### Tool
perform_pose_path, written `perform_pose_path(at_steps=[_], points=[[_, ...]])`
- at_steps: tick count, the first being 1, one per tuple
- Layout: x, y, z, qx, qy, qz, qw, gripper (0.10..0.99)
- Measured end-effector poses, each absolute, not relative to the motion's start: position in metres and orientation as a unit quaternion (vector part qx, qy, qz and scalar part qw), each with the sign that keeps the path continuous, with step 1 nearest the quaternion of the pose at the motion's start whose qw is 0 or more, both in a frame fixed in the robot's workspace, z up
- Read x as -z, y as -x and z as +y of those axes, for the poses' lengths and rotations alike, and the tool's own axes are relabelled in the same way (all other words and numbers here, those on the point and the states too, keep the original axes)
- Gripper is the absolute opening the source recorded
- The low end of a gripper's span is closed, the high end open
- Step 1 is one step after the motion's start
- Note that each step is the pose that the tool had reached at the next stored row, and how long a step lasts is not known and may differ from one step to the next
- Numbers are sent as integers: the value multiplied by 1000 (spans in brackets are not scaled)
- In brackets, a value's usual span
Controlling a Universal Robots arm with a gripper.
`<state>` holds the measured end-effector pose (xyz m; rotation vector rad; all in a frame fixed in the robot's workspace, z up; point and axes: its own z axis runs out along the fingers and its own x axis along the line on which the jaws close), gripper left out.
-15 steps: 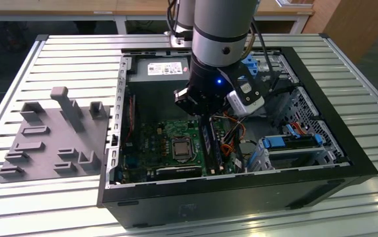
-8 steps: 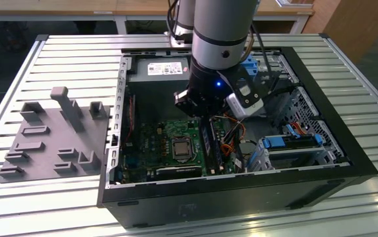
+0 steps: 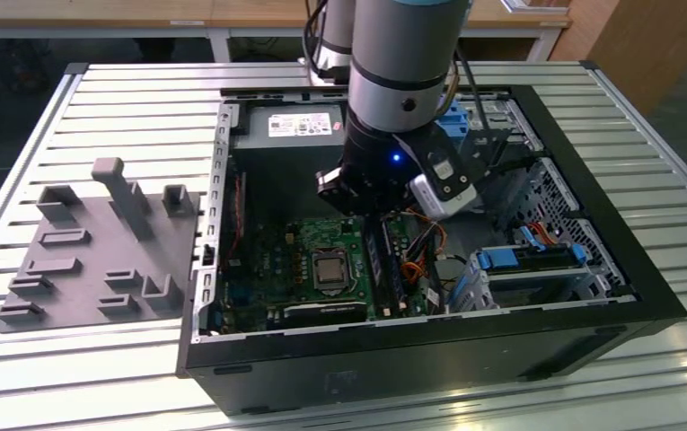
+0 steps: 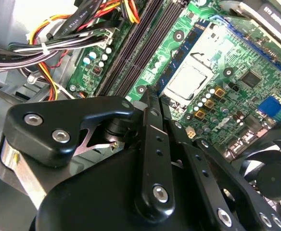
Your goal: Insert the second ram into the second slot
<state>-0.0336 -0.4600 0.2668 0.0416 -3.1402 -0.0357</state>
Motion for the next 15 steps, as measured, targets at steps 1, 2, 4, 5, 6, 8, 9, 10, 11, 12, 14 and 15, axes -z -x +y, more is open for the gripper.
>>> perform_pose_path(at_steps=[1, 2, 4, 5, 6, 8, 9, 10, 11, 12, 14, 15], points=[[-266, 34, -460, 11, -13, -1000, 1, 133], [-265, 34, -460, 11, -13, -1000, 1, 133], [-264, 34, -460, 11, -13, -1000, 1, 133], [-264, 34, -460, 11, -13, -1000, 1, 133], [-263, 34, -460, 11, -13, -1000, 1, 133], [-262, 33, -460, 11, -11, -1000, 1, 133], [-261, 33, -461, 11, -9, -1000, 1, 133], [-260, 33, -461, 11, -8, -1000, 1, 133], [-259, 33, -461, 11, -6, -1000, 1, 133], [-258, 33, -461, 11, -5, -1000, 1, 133], [-257, 33, -463, 11, -2, -1000, 1, 133], [-256, 33, -463, 11, -2, -1000, 1, 133]])
